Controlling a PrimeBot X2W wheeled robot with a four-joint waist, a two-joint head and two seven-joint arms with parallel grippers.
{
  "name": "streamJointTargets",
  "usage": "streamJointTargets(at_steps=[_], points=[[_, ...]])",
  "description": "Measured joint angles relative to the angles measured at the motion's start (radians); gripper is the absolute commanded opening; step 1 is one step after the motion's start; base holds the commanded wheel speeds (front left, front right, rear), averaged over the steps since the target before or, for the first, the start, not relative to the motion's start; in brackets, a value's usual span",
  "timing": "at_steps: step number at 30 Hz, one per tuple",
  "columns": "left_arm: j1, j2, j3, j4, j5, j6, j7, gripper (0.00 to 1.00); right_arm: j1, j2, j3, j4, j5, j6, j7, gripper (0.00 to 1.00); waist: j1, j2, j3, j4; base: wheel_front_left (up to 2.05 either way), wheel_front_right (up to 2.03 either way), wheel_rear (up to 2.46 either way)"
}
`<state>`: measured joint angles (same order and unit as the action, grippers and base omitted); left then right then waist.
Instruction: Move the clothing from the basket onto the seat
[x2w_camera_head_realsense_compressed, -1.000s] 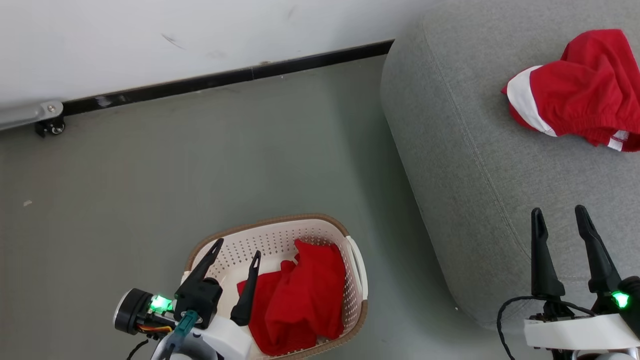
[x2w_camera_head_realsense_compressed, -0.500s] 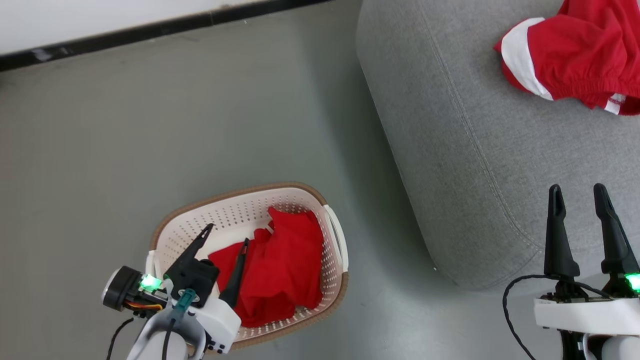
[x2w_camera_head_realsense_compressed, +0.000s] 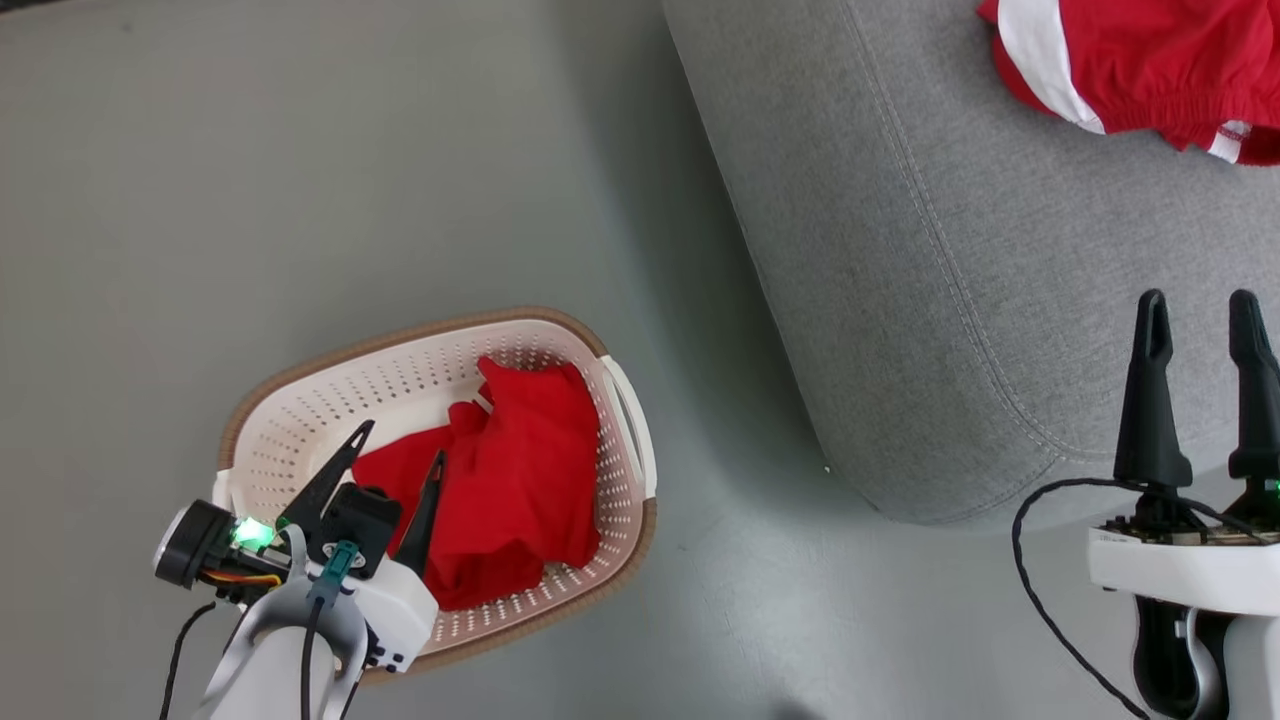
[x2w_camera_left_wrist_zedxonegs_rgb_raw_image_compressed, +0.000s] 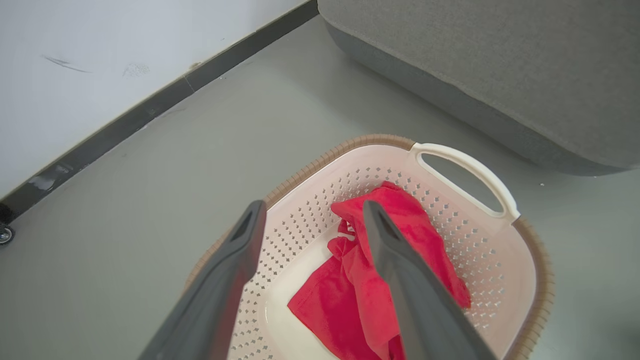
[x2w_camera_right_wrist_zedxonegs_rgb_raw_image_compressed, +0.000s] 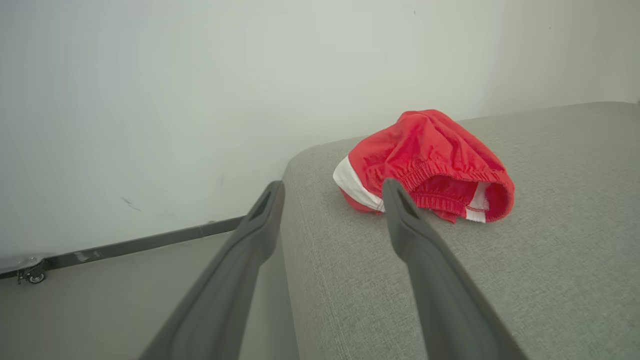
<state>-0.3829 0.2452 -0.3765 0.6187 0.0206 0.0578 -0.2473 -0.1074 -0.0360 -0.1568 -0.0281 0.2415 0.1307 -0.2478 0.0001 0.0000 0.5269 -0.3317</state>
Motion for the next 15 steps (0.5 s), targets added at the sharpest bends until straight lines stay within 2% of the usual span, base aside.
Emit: streamJointTargets(at_steps=[15], points=[[-0.061, 0.033, -0.032, 0.102, 0.05, 0.0, 0.001, 1.0, -0.064, 0.001, 0.034, 0.003, 0.042, 0.0, 0.0, 1.0, 0.0, 0.0, 0.113, -0.048, 0.0, 0.0, 0.0]])
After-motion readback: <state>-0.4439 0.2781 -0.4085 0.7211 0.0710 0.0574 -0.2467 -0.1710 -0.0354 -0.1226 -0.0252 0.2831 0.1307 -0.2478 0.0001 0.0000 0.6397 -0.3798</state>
